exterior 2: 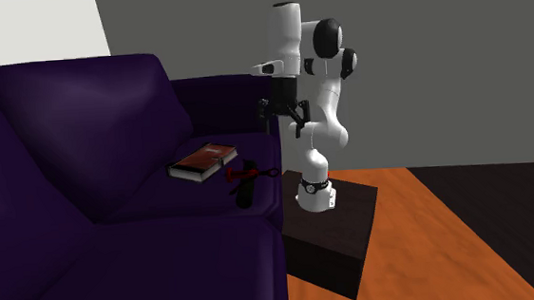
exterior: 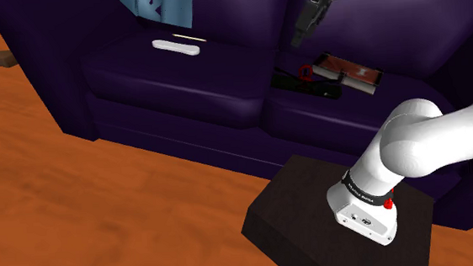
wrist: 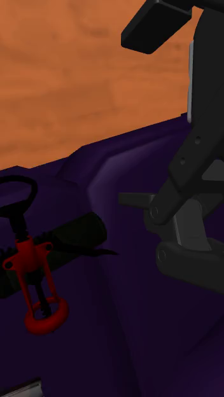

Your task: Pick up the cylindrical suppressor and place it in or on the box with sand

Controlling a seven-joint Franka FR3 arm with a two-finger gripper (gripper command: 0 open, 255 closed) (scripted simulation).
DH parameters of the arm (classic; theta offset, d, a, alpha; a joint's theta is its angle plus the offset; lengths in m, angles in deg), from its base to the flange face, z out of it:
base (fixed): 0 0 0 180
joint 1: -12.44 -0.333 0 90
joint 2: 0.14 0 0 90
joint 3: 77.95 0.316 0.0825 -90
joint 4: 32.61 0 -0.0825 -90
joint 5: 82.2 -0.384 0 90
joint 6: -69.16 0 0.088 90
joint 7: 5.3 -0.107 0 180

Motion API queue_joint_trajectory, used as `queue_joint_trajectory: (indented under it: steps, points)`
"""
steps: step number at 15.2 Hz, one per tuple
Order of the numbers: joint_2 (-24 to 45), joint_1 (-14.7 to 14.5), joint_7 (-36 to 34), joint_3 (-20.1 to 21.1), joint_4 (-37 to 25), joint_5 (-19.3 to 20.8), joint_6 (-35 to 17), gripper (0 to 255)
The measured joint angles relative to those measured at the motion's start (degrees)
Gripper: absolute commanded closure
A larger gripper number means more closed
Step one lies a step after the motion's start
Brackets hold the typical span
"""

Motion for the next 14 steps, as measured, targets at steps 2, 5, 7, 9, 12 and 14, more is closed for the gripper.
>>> queue_joint_trajectory:
  steps: [2,5,7,9,12,14]
  points:
    - [0.0,0.0,0.8,-0.6,0.6,0.2,-0.2,0]
    - [-0.5,0.2,5.9,-4.4,3.2,1.7,-0.3,0]
    - [-0.6,0.4,9.7,-7.2,4.5,3.0,-0.1,0]
    - [-0.2,0.7,13.5,-9.9,6.3,4.3,-0.7,0]
    - [1.8,1.1,19.5,-14.4,7.5,6.7,-1.6,0]
    - [3.6,1.4,23.6,-17.6,8.1,8.4,-2.5,0]
